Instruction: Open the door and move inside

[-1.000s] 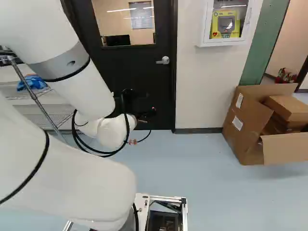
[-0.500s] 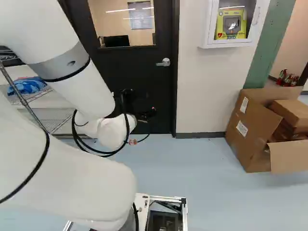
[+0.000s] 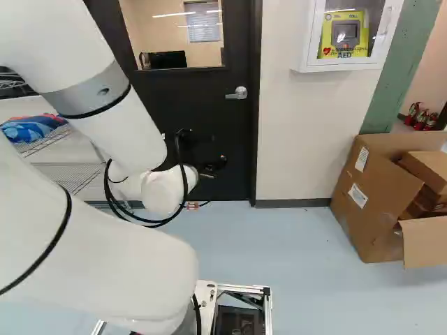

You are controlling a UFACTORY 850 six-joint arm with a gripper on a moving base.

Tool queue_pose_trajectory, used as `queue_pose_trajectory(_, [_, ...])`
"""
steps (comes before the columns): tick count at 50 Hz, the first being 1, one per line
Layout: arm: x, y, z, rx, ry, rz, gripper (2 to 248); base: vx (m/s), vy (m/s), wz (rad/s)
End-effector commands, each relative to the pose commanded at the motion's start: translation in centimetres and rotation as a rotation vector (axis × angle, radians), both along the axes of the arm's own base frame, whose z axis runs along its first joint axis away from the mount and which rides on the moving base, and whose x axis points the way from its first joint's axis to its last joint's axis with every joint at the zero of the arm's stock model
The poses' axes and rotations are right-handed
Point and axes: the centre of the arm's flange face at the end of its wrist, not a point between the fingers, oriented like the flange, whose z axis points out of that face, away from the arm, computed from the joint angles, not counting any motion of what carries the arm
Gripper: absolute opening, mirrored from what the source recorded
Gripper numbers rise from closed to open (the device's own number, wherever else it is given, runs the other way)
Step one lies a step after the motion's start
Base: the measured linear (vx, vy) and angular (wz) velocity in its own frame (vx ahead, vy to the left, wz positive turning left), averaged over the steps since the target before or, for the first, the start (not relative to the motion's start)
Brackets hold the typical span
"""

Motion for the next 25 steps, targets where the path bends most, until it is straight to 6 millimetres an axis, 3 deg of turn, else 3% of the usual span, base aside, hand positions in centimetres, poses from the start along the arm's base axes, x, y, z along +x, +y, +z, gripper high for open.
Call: queue_pose_trajectory(25, [0.00, 0.00, 0.00, 0.000, 0.000, 0.000, 247, 0.156, 0.025, -0.002])
